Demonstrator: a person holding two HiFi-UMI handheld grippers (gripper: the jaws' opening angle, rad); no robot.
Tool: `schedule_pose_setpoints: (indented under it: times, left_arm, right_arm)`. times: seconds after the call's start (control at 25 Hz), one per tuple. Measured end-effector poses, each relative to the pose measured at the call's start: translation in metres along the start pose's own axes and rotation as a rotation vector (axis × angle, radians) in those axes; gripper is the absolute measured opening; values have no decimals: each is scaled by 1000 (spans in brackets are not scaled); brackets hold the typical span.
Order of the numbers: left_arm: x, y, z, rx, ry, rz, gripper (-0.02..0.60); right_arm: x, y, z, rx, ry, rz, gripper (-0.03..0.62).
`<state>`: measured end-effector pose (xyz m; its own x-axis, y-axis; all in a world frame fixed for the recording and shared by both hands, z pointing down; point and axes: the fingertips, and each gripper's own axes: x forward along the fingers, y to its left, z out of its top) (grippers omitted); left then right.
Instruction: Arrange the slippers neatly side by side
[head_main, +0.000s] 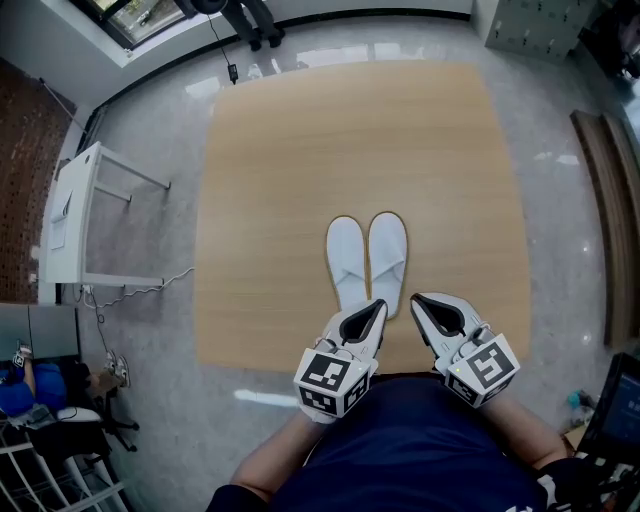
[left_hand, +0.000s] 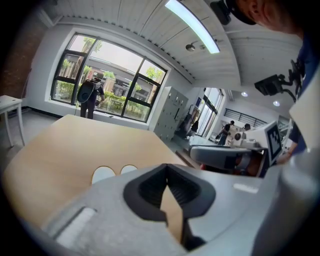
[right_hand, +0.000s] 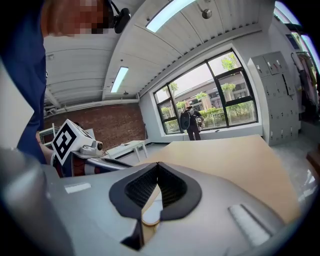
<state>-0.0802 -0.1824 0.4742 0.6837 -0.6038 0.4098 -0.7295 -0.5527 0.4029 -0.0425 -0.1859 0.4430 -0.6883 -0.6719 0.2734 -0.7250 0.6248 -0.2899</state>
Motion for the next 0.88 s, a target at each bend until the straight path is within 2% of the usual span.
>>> schedule_pose_setpoints:
  times: [0.64,0.88]
  left_arm:
    - [1,6,-11,-35,31,10,5]
    - [-6,7,-9,-37,31,13,3]
  right_arm:
    - [-3,-5,-11,-2,11,-5,6]
    - [-1,9,-3,18,23,12,6]
